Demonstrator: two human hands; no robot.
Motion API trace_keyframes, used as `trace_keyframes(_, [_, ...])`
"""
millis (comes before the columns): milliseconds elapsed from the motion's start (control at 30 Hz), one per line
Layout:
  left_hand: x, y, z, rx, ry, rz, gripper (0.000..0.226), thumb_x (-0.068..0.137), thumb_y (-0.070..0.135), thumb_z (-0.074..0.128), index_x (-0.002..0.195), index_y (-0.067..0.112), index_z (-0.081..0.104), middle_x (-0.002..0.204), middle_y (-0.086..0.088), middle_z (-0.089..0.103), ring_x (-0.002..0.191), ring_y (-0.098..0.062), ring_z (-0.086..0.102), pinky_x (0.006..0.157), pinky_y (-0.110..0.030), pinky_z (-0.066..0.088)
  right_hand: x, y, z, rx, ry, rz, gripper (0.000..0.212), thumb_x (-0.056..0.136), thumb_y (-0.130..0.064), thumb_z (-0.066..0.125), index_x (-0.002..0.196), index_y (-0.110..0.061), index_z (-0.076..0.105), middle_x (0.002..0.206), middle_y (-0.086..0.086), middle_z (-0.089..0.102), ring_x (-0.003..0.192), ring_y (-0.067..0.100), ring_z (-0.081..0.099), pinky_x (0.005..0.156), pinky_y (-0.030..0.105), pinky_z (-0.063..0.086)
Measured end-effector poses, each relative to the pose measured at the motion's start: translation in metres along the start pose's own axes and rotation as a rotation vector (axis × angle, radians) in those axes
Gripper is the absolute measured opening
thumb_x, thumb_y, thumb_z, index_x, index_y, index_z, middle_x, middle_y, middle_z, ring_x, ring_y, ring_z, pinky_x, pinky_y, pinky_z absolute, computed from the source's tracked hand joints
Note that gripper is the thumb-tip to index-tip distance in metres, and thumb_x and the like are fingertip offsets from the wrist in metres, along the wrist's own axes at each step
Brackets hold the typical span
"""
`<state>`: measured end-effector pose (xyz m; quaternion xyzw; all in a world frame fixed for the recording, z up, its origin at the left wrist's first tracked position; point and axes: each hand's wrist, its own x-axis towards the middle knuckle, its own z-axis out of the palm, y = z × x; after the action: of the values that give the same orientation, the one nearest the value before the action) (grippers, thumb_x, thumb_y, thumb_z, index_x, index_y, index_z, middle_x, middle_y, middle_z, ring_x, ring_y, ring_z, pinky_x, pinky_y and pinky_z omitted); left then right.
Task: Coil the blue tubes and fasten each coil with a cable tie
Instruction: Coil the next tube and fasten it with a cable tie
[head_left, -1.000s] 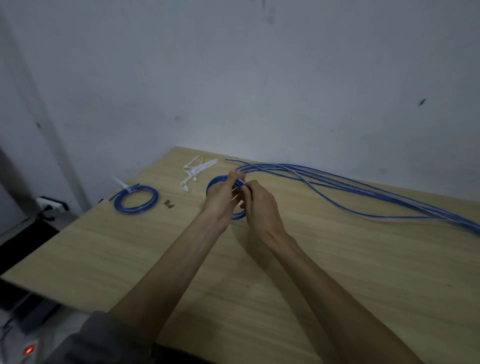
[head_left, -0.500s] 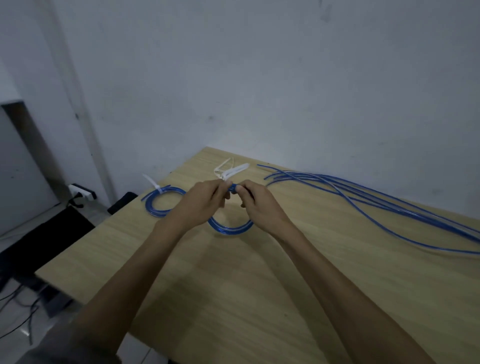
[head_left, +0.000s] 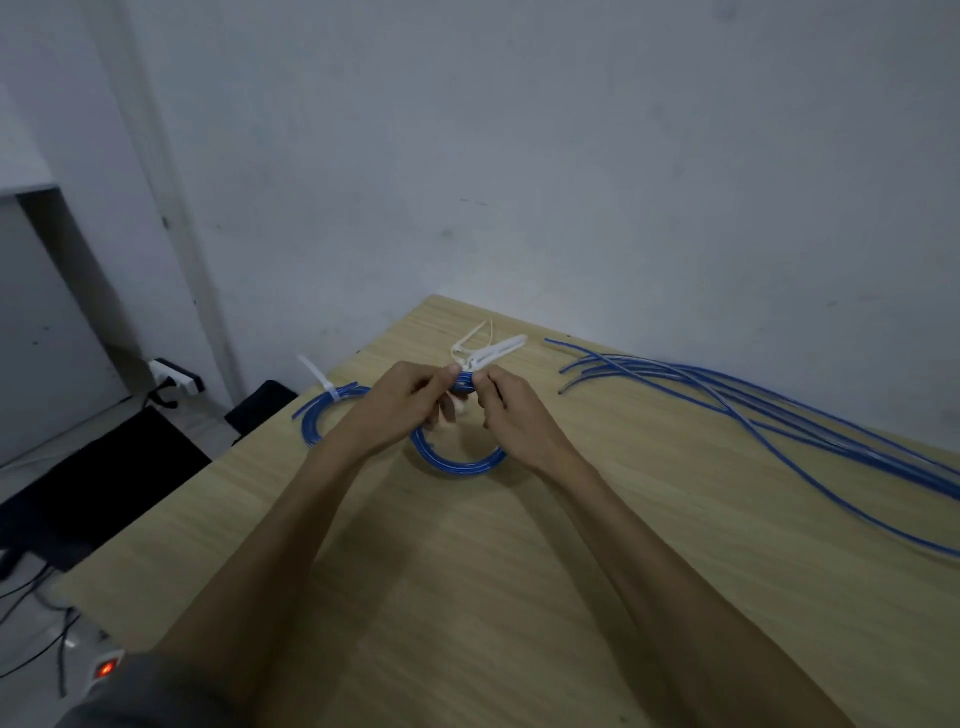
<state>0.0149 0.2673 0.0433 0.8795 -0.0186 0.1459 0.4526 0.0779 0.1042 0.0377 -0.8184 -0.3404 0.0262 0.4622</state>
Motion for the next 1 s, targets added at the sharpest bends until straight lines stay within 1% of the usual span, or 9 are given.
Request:
trace_keyframes(67, [0.006,-0.001,-0.001,0.118,-0.003,0.026,0.041,0.107,0.035,0.040,0.080,0.015,0.063,0.063,0.000,0.057,0.056,-0.017,0.053,0.059,-0.035,0.046,0.008,0.005,0.000,-0.044,-0.040,0.014,0.035,0.109,-0.031,0.035,0.094,-0.016,0.062,0.085,0.000,0.063,0.075,0.014,0.058,0.077,0.044,0.050])
trace_keyframes(133, [0.012,-0.001,0.001,0.202,-0.031,-0.001,0.042,0.107,0.035,0.039,0.078,0.014,0.061,0.060,-0.001,0.050,0.052,-0.015,0.044,0.055,-0.030,0.037,0.016,0.009,-0.001,-0.087,-0.058,0.007,0.036,0.109,-0.031,0.035,0.103,-0.012,0.065,0.094,0.002,0.068,0.084,0.011,0.062,0.078,0.035,0.051])
trace_keyframes(233, [0.017,-0.008,0.001,0.147,-0.101,-0.087,0.048,0.106,0.044,0.037,0.071,0.015,0.053,0.060,-0.003,0.047,0.054,-0.017,0.040,0.056,-0.029,0.033,0.025,0.010,0.002,-0.110,-0.092,-0.034,0.034,0.108,-0.029,0.036,0.102,-0.014,0.065,0.073,-0.008,0.057,0.062,0.000,0.051,0.059,0.023,0.037])
trace_keyframes(400, [0.011,-0.025,-0.004,-0.101,-0.137,-0.185,0.045,0.106,0.048,0.037,0.072,0.019,0.044,0.060,0.003,0.038,0.059,-0.019,0.039,0.061,-0.037,0.038,0.033,0.017,0.016,0.003,-0.117,0.011,0.035,0.108,-0.035,0.033,0.108,-0.019,0.065,0.087,0.000,0.064,0.079,0.017,0.060,0.073,0.033,0.049])
trace_keyframes(467, [0.010,-0.026,-0.006,-0.103,-0.090,-0.175,0.046,0.106,0.046,0.038,0.069,0.019,0.042,0.059,0.004,0.037,0.058,-0.018,0.039,0.061,-0.036,0.037,0.035,0.018,0.018,0.122,-0.018,0.087,0.039,0.108,-0.038,0.029,0.108,-0.023,0.065,0.094,0.000,0.067,0.086,0.017,0.063,0.080,0.033,0.051])
trace_keyframes(533, [0.011,-0.026,-0.009,-0.104,-0.032,-0.152,0.046,0.107,0.043,0.038,0.068,0.018,0.037,0.059,0.003,0.034,0.056,-0.015,0.036,0.059,-0.034,0.037,0.038,0.023,0.018,0.187,0.198,0.190,0.038,0.108,-0.033,0.031,0.101,-0.021,0.067,0.090,-0.002,0.068,0.081,0.013,0.063,0.072,0.027,0.049])
trace_keyframes(600, [0.011,-0.026,-0.013,-0.132,0.008,-0.145,0.044,0.108,0.039,0.036,0.069,0.017,0.034,0.061,0.001,0.030,0.054,-0.014,0.032,0.056,-0.029,0.036,0.042,0.033,0.016,0.032,0.347,0.240,0.032,0.104,-0.028,0.039,0.088,-0.019,0.065,0.082,-0.005,0.066,0.075,0.014,0.061,0.061,0.026,0.044])
trace_keyframes(733, [0.010,-0.022,-0.016,-0.105,0.021,-0.131,0.042,0.108,0.039,0.034,0.072,0.016,0.034,0.063,0.001,0.029,0.058,-0.017,0.031,0.058,-0.031,0.035,0.048,0.048,0.019,-0.440,0.202,0.264,0.022,0.095,-0.036,0.056,0.090,-0.018,0.068,0.087,-0.004,0.066,0.077,0.018,0.062,0.063,0.031,0.046])
trace_keyframes(1000, [0.006,-0.024,-0.015,-0.115,0.028,-0.145,0.043,0.108,0.040,0.034,0.071,0.018,0.034,0.062,0.002,0.029,0.060,-0.021,0.029,0.061,-0.039,0.034,0.045,0.041,0.018,-0.452,0.235,0.295,0.014,0.090,-0.024,0.057,0.085,-0.018,0.070,0.086,-0.001,0.068,0.078,0.022,0.064,0.065,0.032,0.049])
